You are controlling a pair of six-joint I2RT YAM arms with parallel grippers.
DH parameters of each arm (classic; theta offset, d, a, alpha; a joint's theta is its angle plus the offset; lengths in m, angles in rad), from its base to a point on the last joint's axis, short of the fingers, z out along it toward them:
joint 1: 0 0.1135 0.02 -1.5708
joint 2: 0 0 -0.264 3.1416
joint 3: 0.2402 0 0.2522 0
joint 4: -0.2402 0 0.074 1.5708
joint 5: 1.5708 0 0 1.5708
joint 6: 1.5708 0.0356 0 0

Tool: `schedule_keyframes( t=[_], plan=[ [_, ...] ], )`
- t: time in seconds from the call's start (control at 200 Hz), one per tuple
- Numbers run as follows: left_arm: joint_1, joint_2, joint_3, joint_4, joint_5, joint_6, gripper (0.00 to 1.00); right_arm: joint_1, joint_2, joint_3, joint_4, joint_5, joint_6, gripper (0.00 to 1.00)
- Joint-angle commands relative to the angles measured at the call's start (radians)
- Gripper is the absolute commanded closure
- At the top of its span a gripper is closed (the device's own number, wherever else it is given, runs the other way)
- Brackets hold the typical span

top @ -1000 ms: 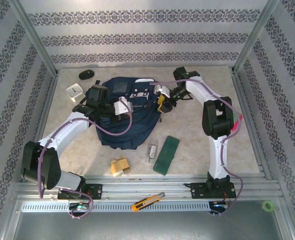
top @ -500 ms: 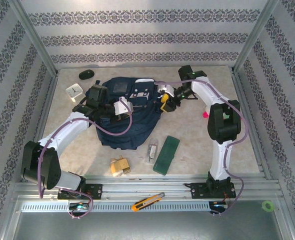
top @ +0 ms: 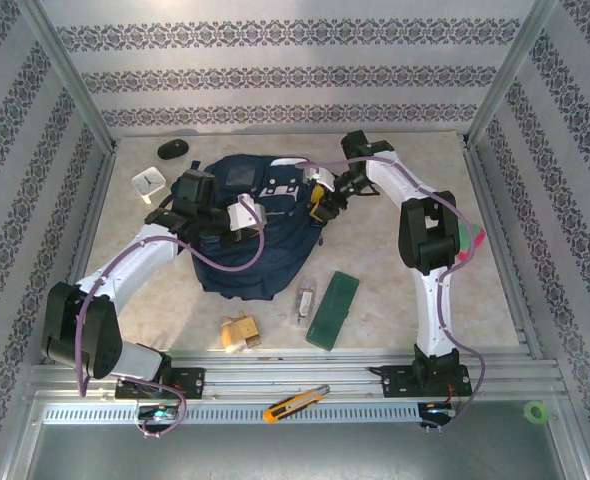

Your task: Pack the student bag

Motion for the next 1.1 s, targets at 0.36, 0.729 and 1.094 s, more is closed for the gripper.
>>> schedule_keyframes(
  t=[0.36,0.729,1.094],
  plan=[
    [0.011,-0.018,0.001,0.097,0.092,-0.007,1.0,-0.018,-0.047,-0.038,-0.056,-0.107,0.079,0.58],
    [0.012,-0.017,-0.009,0.117,0.098,-0.018,1.0,-0.021,-0.002,0.019,-0.074,-0.084,0.199,0.59],
    [0.011,-0.026,-0.006,0.103,0.085,-0.006,1.0,-0.028,0.004,0.038,-0.076,-0.092,0.217,0.79]
  ],
)
